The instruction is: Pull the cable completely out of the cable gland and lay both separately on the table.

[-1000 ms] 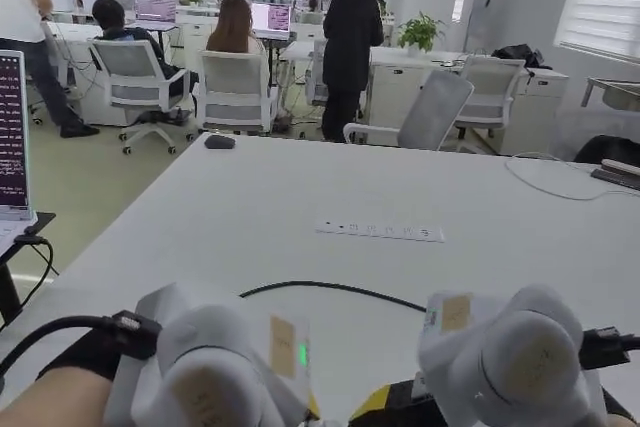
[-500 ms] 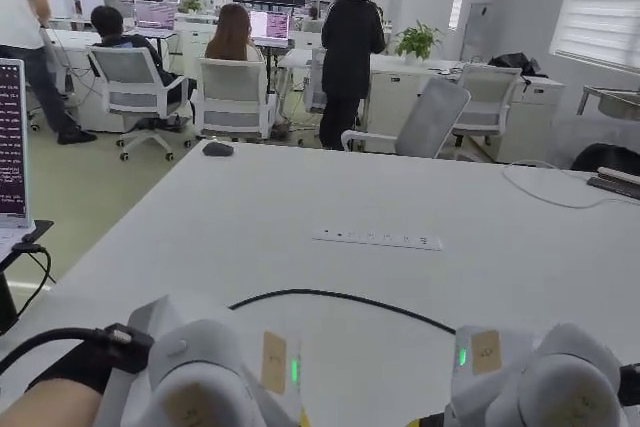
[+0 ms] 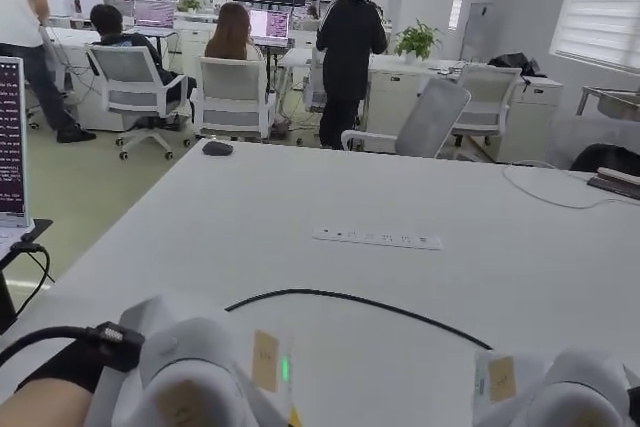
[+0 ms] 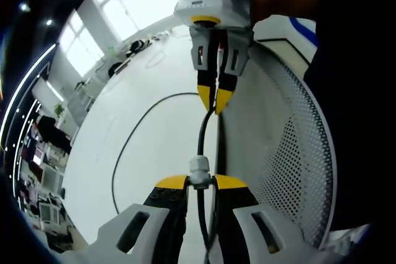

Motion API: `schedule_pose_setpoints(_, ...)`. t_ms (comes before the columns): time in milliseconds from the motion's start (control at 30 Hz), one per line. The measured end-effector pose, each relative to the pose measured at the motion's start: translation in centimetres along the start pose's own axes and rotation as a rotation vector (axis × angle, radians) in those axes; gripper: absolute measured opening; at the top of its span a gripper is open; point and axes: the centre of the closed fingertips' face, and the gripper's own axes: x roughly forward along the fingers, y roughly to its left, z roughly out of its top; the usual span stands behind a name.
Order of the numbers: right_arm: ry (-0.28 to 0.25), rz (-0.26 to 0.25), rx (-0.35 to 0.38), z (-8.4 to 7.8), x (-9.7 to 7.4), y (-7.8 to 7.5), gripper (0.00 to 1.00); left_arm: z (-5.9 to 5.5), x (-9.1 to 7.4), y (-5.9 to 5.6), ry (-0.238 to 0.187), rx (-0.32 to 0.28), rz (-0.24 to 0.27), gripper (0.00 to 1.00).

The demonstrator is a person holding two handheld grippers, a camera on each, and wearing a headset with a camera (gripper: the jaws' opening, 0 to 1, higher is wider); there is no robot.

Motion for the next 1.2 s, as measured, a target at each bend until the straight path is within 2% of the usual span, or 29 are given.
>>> schedule_pose_setpoints(133,0.043,0.0,0.011,-1.6,0.1,-0.3,0.03,0.0,0.0,0.1,-0.002,-0.003,0.001,0.16)
schedule_pose_setpoints(233,0.053,0.009,0.021,-1.8,0.0,-0.2,0.05,0.1,0.1,0.1,-0.003,-0.003,-0.001,0.16)
schedule_pose_setpoints(267,0.058,0.015,0.026,-1.8,0.0,-0.1,0.1,0.0,0.1,0.2,0.003,0.005,0.006,0.16)
schedule_pose_setpoints(300,0.048,0.012,0.02,-1.4,-0.1,-0.1,0.23,-0.1,0.1,0.2,0.005,0.004,0.007,0.16)
schedule_pose_setpoints(333,0.022,-0.008,0.0,-0.5,-0.1,-0.3,0.31,-0.2,0.1,0.2,0.012,0.006,0.006,0.16)
schedule_pose_setpoints(367,0.009,-0.016,-0.009,0.0,-0.2,-0.3,0.34,-0.2,0.1,0.3,0.014,0.01,0.008,0.16)
schedule_pose_setpoints(433,-0.048,-0.014,-0.032,1.9,-0.3,-0.3,0.3,-0.1,0.1,0.3,0.009,0.011,0.007,0.16)
schedule_pose_setpoints(567,-0.204,-0.018,-0.055,6.3,-0.6,0.0,0.27,0.3,0.1,0.4,-0.001,0.016,0.01,0.16)
schedule_pose_setpoints(633,-0.252,-0.014,-0.07,7.8,-0.7,0.3,0.25,0.5,0.1,0.3,-0.005,0.018,0.009,0.16)
schedule_pose_setpoints(700,-0.298,-0.009,-0.115,9.4,-0.8,1.0,0.22,0.8,0.0,0.3,-0.014,0.023,0.01,0.16)
schedule_pose_setpoints(767,-0.312,-0.012,-0.145,9.9,-0.7,1.4,0.17,0.8,0.0,0.2,-0.013,0.029,0.012,0.16)
schedule_pose_setpoints(900,-0.305,-0.002,-0.136,9.7,-0.4,1.7,0.04,0.4,0.0,0.1,-0.004,0.025,0.009,0.16)
schedule_pose_setpoints(1100,-0.297,-0.001,-0.166,9.2,-0.2,2.1,0.04,0.4,-0.1,-0.2,-0.025,0.012,-0.007,0.16)
schedule_pose_setpoints(1200,-0.239,-0.02,-0.169,7.7,0.1,1.6,0.04,0.1,0.0,-0.1,-0.011,0.019,-0.004,0.16)
